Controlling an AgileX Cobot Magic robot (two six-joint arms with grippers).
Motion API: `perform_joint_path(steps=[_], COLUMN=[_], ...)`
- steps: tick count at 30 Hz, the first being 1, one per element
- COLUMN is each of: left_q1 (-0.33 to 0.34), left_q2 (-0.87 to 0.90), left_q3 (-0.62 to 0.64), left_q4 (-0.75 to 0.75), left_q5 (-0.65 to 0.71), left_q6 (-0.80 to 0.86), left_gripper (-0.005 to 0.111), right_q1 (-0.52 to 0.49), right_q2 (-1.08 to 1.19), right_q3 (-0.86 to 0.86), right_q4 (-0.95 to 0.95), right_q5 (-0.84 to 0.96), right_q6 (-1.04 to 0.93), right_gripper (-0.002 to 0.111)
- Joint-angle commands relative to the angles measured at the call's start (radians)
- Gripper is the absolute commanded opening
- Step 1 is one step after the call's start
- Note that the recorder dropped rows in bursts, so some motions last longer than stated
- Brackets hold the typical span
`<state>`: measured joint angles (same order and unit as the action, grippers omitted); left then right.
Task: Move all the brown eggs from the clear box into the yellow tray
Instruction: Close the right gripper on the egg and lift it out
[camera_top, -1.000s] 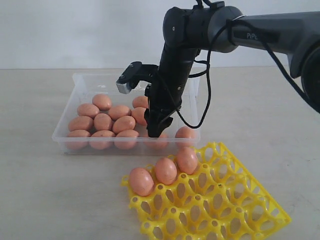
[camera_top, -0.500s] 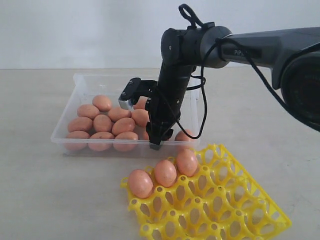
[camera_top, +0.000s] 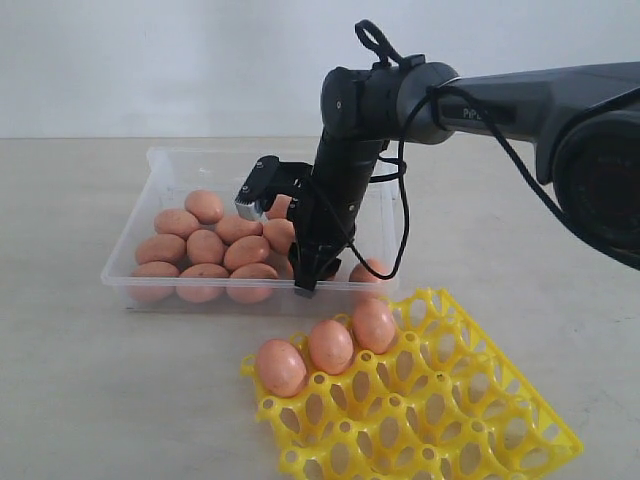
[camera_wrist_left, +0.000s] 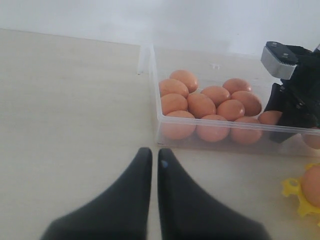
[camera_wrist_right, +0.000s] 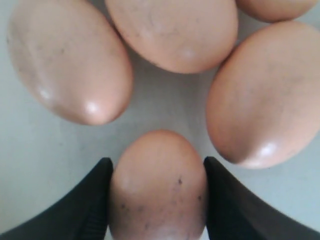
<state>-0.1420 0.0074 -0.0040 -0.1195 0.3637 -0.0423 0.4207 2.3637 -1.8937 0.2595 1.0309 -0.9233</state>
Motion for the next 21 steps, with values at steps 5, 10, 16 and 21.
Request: perform_joint_path(steps=[5, 10, 16, 21], left_q1=[-0.002, -0.002, -0.002, -0.002], left_q2=[0.004, 0.004, 0.004, 0.004], left_q3=[0.004, 0.004, 0.004, 0.004], left_q4=[0.004, 0.004, 0.004, 0.004], left_q5=[-0.009, -0.009, -0.009, -0.009], left_q6=[0.004, 0.004, 0.004, 0.004], left_gripper=[0.004, 0.004, 0.004, 0.004], right_q1=[-0.002, -0.003, -0.003, -0.003], right_q2=[-0.034, -0.093, -0.153, -0.179], right_q3=[-0.003, -0.003, -0.003, -0.003], right_q4=[-0.002, -0.002, -0.002, -0.007], right_q5=[-0.015, 0.0, 0.101, 0.165], right_q6=[0.019, 0.101, 0.151, 0.313], right_gripper=[0.0, 0.0, 0.0, 0.0])
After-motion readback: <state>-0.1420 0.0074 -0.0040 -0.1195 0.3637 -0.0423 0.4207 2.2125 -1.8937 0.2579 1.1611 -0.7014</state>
